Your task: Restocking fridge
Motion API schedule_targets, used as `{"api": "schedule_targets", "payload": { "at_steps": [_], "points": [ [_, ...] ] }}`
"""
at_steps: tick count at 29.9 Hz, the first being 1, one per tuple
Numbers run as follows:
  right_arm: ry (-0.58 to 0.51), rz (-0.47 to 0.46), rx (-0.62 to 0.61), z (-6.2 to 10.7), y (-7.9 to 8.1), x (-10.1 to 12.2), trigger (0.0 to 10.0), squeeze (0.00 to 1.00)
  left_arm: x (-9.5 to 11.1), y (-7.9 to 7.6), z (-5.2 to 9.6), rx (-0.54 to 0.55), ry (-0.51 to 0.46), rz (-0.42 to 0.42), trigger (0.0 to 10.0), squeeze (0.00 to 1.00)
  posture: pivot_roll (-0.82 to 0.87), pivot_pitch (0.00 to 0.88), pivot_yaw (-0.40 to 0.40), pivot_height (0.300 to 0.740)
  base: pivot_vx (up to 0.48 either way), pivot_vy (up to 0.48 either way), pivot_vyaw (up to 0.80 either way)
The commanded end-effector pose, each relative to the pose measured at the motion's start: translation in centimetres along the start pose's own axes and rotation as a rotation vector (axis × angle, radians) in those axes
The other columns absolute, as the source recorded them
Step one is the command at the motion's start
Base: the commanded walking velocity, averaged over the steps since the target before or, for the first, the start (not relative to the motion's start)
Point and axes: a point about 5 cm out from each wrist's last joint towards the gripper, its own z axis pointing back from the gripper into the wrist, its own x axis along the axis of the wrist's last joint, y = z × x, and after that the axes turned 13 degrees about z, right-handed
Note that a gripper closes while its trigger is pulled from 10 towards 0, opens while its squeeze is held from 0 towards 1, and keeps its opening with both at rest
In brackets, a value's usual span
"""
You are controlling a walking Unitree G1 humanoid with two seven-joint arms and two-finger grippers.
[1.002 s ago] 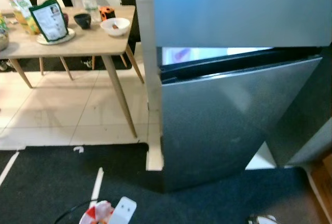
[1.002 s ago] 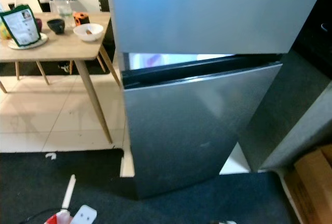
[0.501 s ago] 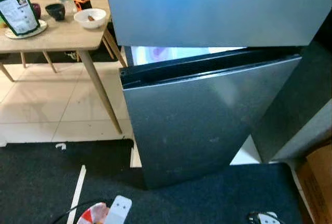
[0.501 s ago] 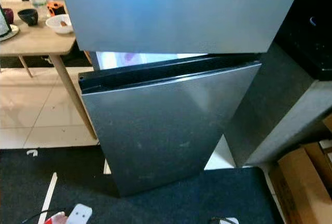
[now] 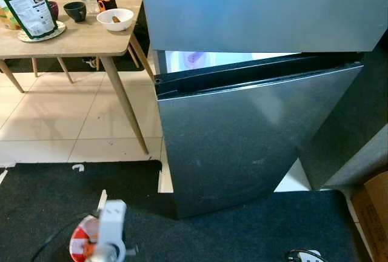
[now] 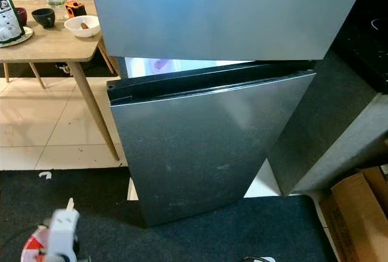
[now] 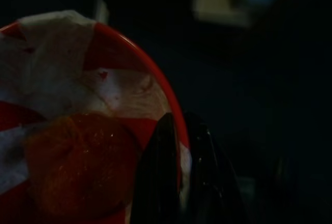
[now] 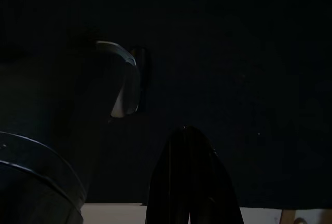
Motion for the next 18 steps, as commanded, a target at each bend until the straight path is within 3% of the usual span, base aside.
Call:
{"api": "schedule_targets", "payload": {
  "at_steps": [1, 3, 4, 5, 6, 8, 9, 13, 18],
  "points": [
    [0.012, -0.008, -0.006, 0.1, 0.0, -0.6, 10.0, 0.00, 2.6, 1.0, -0.2, 0.014, -0.103, 0.077, 10.0, 0.00, -0.07, 0.104, -0.003, 0.740, 0.000, 0.000, 0.00],
    [0.014, -0.008, -0.009, 0.2, 0.0, -0.7, 10.0, 0.00, 6.8, 1.1, -0.5, -0.009, -0.225, 0.181, 10.0, 0.00, -0.07, 0.106, -0.001, 0.740, 0.000, 0.000, 0.00],
    [0.014, -0.009, -0.009, 0.2, 0.0, -0.7, 10.0, 0.00, 8.1, 0.9, -0.6, -0.025, -0.256, 0.201, 10.0, 0.00, -0.07, 0.111, 0.000, 0.740, 0.000, 0.000, 0.00],
    [0.014, -0.009, -0.009, 0.2, 0.0, -0.7, 10.0, 0.00, 8.1, 0.9, -0.6, -0.025, -0.256, 0.201, 10.0, 0.00, -0.07, 0.111, 0.000, 0.740, 0.000, 0.000, 0.00],
    [0.015, -0.009, -0.008, 0.2, 0.1, -0.8, 10.0, 0.00, 9.7, 0.4, -0.7, -0.053, -0.284, 0.188, 10.0, 0.00, -0.07, 0.111, 0.001, 0.740, 0.000, 0.000, 0.00],
    [0.018, -0.008, -0.007, 0.2, 0.2, -0.9, 10.0, 0.00, 12.3, -0.9, -0.8, -0.113, -0.308, 0.104, 10.0, 0.00, -0.07, 0.115, 0.002, 0.740, 0.000, 0.000, 0.00],
    [0.018, -0.008, -0.007, 0.2, 0.2, -0.9, 10.0, 0.00, 12.3, -0.9, -0.8, -0.113, -0.308, 0.104, 10.0, 0.00, -0.07, 0.115, 0.002, 0.740, 0.000, 0.000, 0.00],
    [0.021, -0.007, -0.004, 0.2, 0.4, -1.2, 10.0, 0.00, 15.0, -3.3, -0.7, -0.200, -0.308, -0.120, 10.0, 0.00, -0.08, 0.131, 0.006, 0.740, 0.000, 0.000, 0.00],
    [0.023, -0.007, -0.008, 0.3, 0.3, -1.5, 10.0, 0.00, 16.5, -4.3, -0.6, -0.223, -0.313, -0.222, 10.0, 0.00, -0.09, 0.158, 0.011, 0.740, 0.000, 0.000, 0.00]
  ]
}}
